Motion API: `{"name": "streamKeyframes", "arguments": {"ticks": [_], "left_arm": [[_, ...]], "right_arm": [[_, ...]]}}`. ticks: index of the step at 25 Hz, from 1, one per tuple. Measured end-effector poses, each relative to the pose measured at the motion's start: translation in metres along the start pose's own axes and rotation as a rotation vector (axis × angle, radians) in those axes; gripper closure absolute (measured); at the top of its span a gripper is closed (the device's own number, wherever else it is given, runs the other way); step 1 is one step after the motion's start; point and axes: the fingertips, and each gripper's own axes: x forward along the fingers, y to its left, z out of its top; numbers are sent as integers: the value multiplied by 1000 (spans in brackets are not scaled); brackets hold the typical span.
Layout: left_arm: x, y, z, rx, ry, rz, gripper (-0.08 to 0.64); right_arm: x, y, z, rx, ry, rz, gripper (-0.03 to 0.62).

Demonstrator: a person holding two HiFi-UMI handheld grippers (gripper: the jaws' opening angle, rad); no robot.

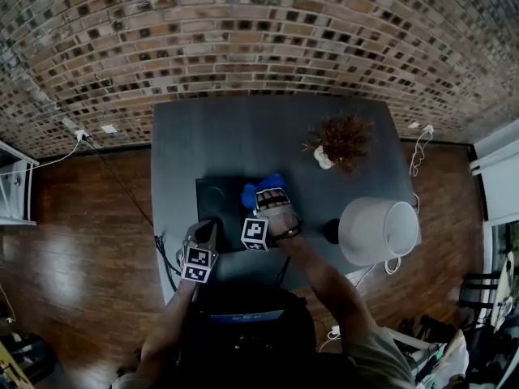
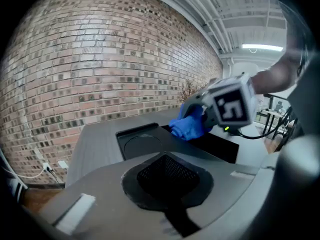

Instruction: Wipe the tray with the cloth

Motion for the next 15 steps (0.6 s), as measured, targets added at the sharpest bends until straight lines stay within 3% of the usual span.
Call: {"name": "streamKeyframes", "arguments": {"ticks": [2,4,6,9,12,15], "left_arm": [[1,-3,0,2,-9,0,557],[2,-4,1,2,-4,-3,557],[2,-4,1,-4,7,-4,557],[-1,-1,4,-13,10,-4,557],[-1,1,4,-15,6,-6,557],[1,2,4,-11,8,-8,557]], "right_arm": [[43,6,-5,-159,120,18,441],[61,8,-12,-217,186,28,442],[54,19,-10,-261,194,86,443],[10,63,3,-310,115,277,443],[-46,116,23,-228,-43,479,442],[-73,122,28,1,-150,554,454]]}}
